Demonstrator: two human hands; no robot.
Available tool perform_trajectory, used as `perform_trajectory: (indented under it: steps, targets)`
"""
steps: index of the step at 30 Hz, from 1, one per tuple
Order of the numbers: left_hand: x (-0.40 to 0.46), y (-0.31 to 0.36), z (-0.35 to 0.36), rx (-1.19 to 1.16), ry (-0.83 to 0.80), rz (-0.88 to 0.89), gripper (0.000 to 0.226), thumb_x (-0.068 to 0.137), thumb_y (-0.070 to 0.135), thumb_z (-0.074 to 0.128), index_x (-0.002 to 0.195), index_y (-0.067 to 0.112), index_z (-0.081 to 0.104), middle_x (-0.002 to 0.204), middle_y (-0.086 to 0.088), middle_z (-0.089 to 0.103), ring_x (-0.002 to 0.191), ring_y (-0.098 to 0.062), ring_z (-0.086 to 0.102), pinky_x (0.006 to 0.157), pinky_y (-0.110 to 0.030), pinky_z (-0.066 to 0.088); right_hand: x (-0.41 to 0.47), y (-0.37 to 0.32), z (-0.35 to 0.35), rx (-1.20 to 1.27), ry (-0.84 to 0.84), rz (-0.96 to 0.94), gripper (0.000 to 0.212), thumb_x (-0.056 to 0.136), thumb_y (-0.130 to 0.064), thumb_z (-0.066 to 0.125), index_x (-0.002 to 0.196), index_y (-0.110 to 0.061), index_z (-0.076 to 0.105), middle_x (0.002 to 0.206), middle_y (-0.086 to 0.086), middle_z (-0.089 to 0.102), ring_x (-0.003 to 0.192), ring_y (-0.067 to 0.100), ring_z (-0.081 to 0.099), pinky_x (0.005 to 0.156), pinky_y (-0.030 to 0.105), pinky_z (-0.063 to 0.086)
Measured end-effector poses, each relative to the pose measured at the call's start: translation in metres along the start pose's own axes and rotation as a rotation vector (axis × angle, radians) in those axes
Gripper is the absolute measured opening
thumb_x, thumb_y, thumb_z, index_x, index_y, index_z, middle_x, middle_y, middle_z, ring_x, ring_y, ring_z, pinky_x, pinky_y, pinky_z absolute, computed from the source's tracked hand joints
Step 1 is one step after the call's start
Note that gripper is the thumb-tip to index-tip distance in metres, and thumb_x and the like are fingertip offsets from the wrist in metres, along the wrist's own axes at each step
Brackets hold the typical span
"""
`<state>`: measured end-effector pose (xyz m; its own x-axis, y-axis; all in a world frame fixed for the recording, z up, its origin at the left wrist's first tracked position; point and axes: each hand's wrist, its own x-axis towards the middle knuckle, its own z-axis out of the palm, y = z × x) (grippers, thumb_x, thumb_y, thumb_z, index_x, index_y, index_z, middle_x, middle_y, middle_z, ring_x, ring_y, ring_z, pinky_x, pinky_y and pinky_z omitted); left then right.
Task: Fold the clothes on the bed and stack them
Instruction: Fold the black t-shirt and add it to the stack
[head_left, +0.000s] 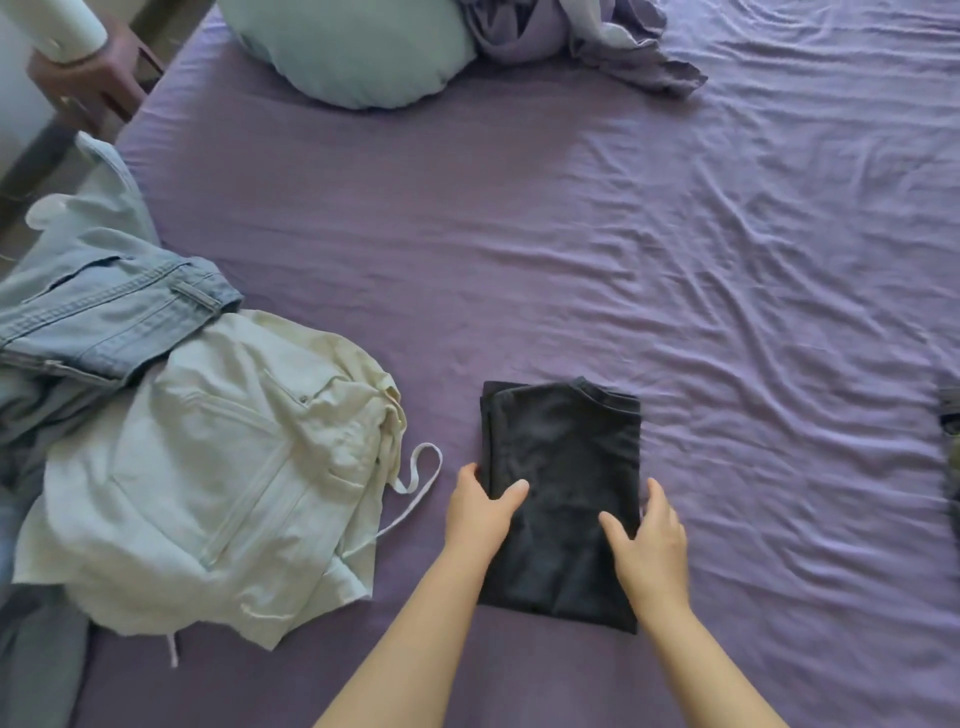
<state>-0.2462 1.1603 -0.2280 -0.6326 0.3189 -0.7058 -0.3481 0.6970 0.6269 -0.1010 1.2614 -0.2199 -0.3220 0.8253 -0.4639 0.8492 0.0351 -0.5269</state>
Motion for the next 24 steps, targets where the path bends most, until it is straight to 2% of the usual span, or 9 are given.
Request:
perform_trajectory:
  steps: [2,4,7,9,11,15,19,22,24]
  targets:
    - [0.001,0.004,0.005,-0.075,0.018,-0.07,0.072,0.08,0.042,0.072,0.137,0.013,0.038,0.131,-0.005,0.054,0.115,-0.025,0.055,0.099,-0.042,0.047,0.005,0.003,-0.002,0.115,-0.031,0.086,0.071,0.088,-0.026,0.066,0.146,-0.006,0.029,0.143,0.013,0.04,0.126,0.03,0.044,0.103,0.041,0.037]
    - [0.002,0.01,0.006,-0.167,0.005,-0.116,0.069,0.081,0.047,0.068,0.134,0.011,0.043,0.128,-0.006,0.056,0.112,-0.026,0.056,0.098,-0.043,0.047,0.012,0.003,-0.006,0.239,-0.087,0.174,0.068,0.086,-0.028,0.069,0.141,-0.005,0.037,0.133,0.014,0.051,0.119,0.029,0.051,0.097,0.039,0.042]
    - [-0.002,0.02,0.007,-0.243,-0.06,-0.086,0.055,0.089,0.046,0.06,0.131,0.013,0.05,0.125,-0.005,0.059,0.11,-0.026,0.058,0.098,-0.044,0.047,0.022,0.0,-0.012,0.43,-0.228,0.257,0.048,0.085,-0.019,0.069,0.127,-0.005,0.051,0.115,0.011,0.064,0.104,0.027,0.062,0.092,0.042,0.05]
    - [-0.009,0.024,0.008,-0.262,-0.083,-0.018,0.041,0.093,0.04,0.057,0.127,0.019,0.053,0.119,-0.001,0.063,0.106,-0.022,0.061,0.096,-0.043,0.049,0.023,-0.002,-0.02,0.563,-0.33,0.244,0.029,0.084,-0.009,0.064,0.113,-0.011,0.061,0.1,0.006,0.071,0.09,0.023,0.068,0.074,0.036,0.056]
    - [-0.018,0.03,0.01,-0.271,-0.102,0.023,0.032,0.094,0.038,0.056,0.124,0.024,0.054,0.118,0.002,0.063,0.105,-0.02,0.062,0.095,-0.043,0.05,0.021,-0.003,-0.032,0.668,-0.427,0.199,0.026,0.084,-0.006,0.06,0.103,-0.024,0.065,0.091,0.001,0.073,0.08,0.017,0.071,0.057,0.027,0.054]
    - [-0.04,0.045,0.022,-0.347,-0.143,0.062,0.016,0.095,0.035,0.056,0.11,0.031,0.06,0.108,0.002,0.069,0.098,-0.02,0.067,0.088,-0.04,0.054,0.016,0.008,-0.072,0.691,-0.454,0.093,0.035,0.086,-0.01,0.058,0.099,-0.042,0.064,0.092,-0.006,0.072,0.082,0.015,0.07,0.059,0.027,0.054]
    - [-0.069,0.069,0.056,-0.393,-0.235,0.116,0.013,0.097,0.031,0.054,0.106,0.031,0.063,0.097,0.003,0.074,0.087,-0.018,0.071,0.069,-0.031,0.057,0.015,0.034,-0.13,0.728,-0.408,0.006,0.039,0.087,-0.009,0.056,0.105,-0.043,0.062,0.095,-0.01,0.072,0.084,0.012,0.07,0.059,0.023,0.053]
    - [-0.091,0.087,0.093,-0.373,-0.255,0.19,0.014,0.097,0.031,0.053,0.107,0.03,0.063,0.098,0.003,0.073,0.086,-0.016,0.071,0.065,-0.028,0.056,0.017,0.058,-0.186,0.763,-0.374,-0.063,0.043,0.089,-0.008,0.055,0.102,-0.048,0.062,0.097,-0.01,0.072,0.087,0.012,0.07,0.062,0.022,0.054]
    - [-0.109,0.099,0.123,-0.351,-0.278,0.249,0.015,0.097,0.033,0.052,0.106,0.033,0.063,0.098,0.008,0.073,0.087,-0.012,0.071,0.065,-0.025,0.056,0.018,0.079,-0.227,0.771,-0.344,-0.085,0.044,0.089,-0.007,0.056,0.107,-0.047,0.059,0.099,-0.011,0.072,0.09,0.012,0.069,0.065,0.023,0.055]
